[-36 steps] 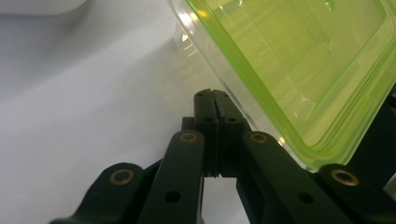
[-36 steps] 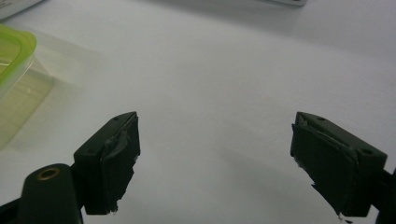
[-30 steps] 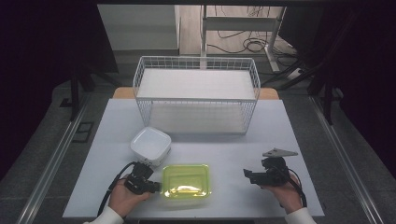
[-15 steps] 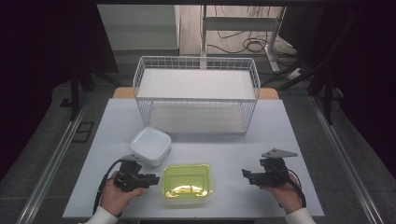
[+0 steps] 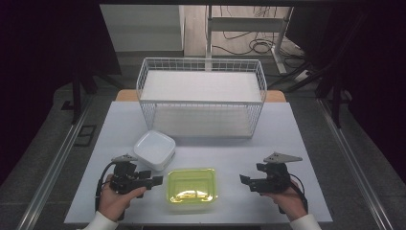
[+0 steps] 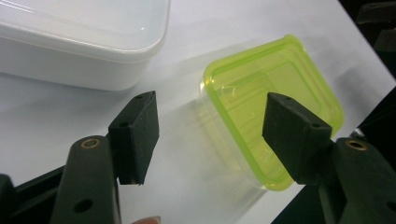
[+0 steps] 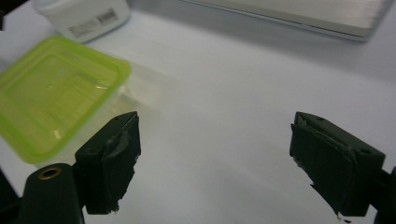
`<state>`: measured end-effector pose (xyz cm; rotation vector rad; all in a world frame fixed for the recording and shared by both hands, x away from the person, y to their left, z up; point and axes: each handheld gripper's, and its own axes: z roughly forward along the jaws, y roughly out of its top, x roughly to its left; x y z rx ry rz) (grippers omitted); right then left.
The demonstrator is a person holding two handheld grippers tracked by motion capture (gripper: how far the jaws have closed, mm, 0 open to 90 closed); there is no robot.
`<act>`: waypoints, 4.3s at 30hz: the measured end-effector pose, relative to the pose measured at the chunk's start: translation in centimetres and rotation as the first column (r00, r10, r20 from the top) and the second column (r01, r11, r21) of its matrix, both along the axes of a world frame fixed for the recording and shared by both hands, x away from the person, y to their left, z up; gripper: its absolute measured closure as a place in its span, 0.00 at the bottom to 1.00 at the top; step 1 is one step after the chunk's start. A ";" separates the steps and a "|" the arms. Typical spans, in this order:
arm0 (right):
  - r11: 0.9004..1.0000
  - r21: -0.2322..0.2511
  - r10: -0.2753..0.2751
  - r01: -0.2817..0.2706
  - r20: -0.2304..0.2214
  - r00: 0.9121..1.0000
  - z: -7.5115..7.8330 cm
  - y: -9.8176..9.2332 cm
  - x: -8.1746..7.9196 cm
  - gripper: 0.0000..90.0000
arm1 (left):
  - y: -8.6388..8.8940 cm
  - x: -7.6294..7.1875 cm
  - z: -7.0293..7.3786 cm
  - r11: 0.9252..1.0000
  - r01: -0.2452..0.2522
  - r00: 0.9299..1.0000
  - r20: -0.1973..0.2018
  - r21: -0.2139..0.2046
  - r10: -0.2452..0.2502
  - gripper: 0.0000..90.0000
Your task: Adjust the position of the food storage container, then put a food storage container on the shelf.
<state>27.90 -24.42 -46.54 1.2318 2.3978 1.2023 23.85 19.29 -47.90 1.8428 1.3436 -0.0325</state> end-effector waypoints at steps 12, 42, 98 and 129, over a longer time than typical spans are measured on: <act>1.000 0.024 -0.005 0.006 -0.071 0.997 0.0 1.5 -0.1 0.23 | 0.0 0.0 -0.5 0.999 -0.011 1.000 -0.024 -0.052 0.010 0.39; 0.977 0.201 0.121 -0.065 -0.282 0.952 -3.3 6.3 1.2 0.52 | -1.1 1.2 -4.7 0.971 -0.044 0.979 -0.204 -0.233 -0.005 0.52; 0.899 0.420 0.226 -0.126 -0.197 0.954 0.5 5.3 0.7 0.90 | -1.8 -0.5 0.5 0.957 0.064 0.998 0.004 -0.283 -0.066 0.89; 0.895 0.418 0.221 -0.157 -0.108 0.969 4.9 5.3 4.2 0.90 | -1.5 3.8 4.6 0.950 0.084 0.996 0.044 -0.301 -0.074 0.89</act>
